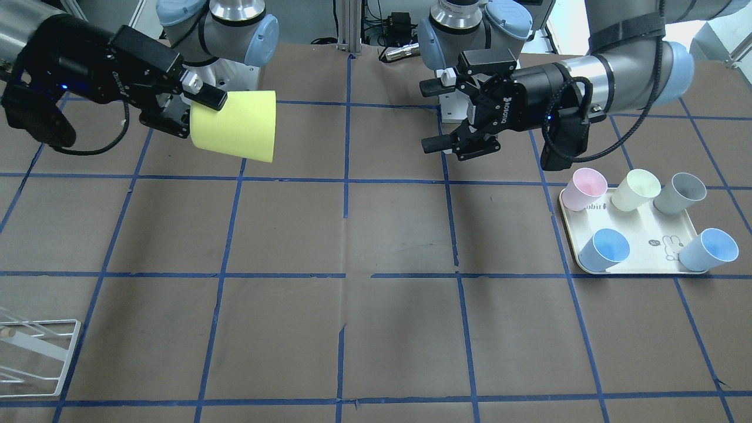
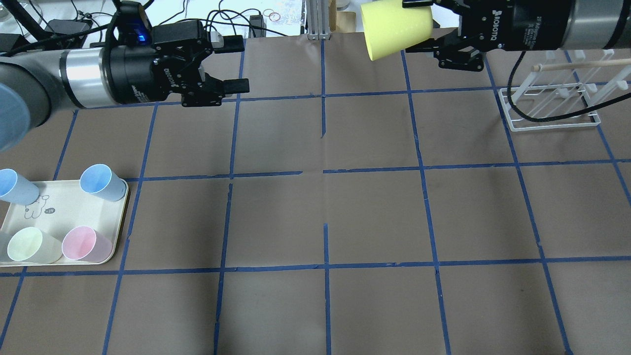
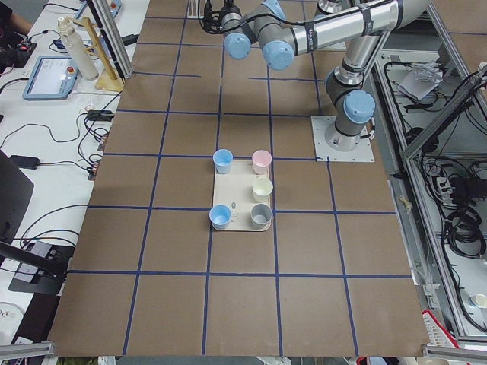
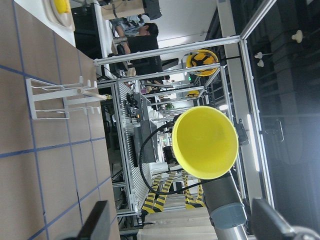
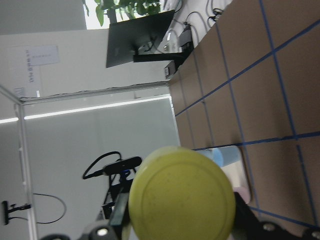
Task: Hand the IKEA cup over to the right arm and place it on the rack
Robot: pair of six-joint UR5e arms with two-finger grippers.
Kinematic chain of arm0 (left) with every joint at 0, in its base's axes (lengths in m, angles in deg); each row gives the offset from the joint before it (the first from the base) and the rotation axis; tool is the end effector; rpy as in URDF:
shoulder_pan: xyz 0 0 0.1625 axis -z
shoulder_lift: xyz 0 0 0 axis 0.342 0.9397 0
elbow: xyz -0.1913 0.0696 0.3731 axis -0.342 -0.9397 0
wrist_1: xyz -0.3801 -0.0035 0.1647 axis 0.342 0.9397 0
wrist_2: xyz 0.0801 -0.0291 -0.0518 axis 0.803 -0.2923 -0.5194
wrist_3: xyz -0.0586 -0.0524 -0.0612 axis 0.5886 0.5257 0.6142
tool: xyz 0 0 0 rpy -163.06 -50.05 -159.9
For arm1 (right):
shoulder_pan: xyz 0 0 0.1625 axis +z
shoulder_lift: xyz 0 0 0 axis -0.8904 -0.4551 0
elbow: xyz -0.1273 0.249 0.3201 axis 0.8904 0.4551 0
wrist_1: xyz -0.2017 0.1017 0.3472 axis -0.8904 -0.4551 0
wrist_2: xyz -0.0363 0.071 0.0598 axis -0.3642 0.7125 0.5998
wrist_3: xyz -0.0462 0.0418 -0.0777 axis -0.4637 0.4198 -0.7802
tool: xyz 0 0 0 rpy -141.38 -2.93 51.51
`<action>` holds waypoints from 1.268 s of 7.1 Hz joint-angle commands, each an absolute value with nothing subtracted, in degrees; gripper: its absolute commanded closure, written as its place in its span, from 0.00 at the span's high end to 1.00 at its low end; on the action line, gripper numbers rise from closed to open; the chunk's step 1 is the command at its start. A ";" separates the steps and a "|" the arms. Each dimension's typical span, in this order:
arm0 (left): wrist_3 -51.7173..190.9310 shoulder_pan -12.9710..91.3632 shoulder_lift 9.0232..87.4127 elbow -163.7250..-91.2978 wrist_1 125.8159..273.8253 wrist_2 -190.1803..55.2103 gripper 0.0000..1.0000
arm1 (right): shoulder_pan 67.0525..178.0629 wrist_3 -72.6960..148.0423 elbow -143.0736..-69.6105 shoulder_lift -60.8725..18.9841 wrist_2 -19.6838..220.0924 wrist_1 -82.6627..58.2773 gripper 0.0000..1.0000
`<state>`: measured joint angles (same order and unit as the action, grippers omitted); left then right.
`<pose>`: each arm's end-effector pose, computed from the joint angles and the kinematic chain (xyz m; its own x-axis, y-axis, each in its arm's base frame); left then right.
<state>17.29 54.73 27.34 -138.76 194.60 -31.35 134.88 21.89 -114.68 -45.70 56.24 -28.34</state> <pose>-0.1038 -0.4917 0.4389 -0.2220 0.0545 0.9735 -0.1110 0.9905 -0.0807 0.0749 -0.5007 0.4985 -0.3168 0.1812 -0.9310 0.3130 0.9466 0.0777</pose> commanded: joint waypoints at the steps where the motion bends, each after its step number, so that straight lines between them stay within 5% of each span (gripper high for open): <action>1: 30.53 53.04 28.36 -137.61 185.49 -12.64 1.00 | 133.94 20.66 -109.78 -45.71 31.34 -28.78 0.13; 5: 46.94 61.96 29.50 -136.22 163.13 29.60 1.00 | 131.15 3.70 -108.80 -45.01 1.97 -37.73 0.04; 9: 52.93 71.76 30.56 -123.41 173.40 45.80 1.00 | 122.16 -8.61 -107.30 -34.57 -5.06 -52.22 0.05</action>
<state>51.34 70.78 30.47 -127.19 168.15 43.92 122.95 -6.50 -107.67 -37.56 -2.03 -48.19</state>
